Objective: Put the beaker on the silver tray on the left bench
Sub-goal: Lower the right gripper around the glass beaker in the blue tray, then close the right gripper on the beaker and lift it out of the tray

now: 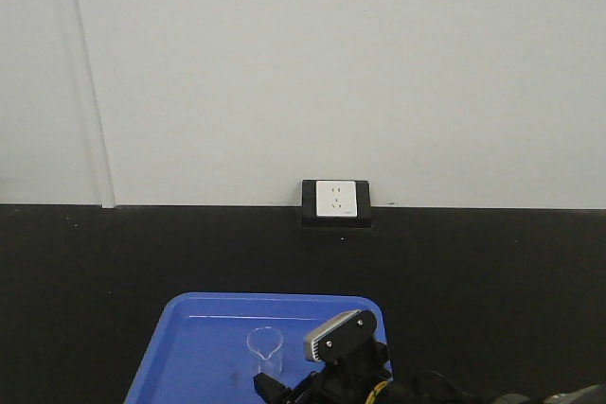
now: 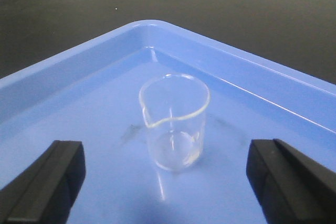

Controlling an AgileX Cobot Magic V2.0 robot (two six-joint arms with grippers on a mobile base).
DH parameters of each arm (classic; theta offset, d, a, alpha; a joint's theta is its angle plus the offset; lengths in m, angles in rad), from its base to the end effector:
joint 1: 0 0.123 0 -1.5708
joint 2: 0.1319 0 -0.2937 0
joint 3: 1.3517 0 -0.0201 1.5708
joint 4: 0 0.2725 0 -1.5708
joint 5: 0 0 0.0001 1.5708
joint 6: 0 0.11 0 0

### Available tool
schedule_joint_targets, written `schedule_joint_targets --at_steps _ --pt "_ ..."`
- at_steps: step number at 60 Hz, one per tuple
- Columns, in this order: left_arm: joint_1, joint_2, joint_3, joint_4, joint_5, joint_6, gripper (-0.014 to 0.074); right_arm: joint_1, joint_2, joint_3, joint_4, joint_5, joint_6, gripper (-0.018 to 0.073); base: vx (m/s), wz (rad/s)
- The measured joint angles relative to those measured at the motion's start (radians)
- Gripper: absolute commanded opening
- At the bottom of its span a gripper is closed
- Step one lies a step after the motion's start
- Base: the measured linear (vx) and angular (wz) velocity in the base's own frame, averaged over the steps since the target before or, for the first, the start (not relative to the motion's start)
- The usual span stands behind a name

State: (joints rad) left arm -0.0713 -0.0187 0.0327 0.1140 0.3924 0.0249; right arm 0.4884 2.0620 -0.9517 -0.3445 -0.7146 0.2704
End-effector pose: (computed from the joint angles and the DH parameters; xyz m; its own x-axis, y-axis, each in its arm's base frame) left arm 0.0830 -0.0011 0.1618 -0.3043 0.1519 -0.9404 0.0701 0.9881 0.1369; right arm 0.3697 0.2240 0.1036 -0.2968 -0.1514 -0.9429 -0.6402 0.7641 0.0789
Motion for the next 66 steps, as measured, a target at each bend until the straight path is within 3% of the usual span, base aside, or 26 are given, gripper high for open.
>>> schedule_joint_targets --at_steps 49,57,66 --pt "0.0 0.0 0.0 0.0 0.0 0.0 0.0001 0.007 0.272 -0.339 -0.019 0.045 0.185 0.054 0.0 0.0" --pt "0.0 0.0 0.0 0.0 0.0 0.0 0.0001 0.019 0.291 -0.36 -0.022 0.048 0.185 0.0407 0.0 0.0" --pt "0.0 0.0 0.0 0.0 0.0 0.0 0.0001 0.031 0.294 -0.361 -0.031 0.051 0.168 0.0105 0.0 0.0"
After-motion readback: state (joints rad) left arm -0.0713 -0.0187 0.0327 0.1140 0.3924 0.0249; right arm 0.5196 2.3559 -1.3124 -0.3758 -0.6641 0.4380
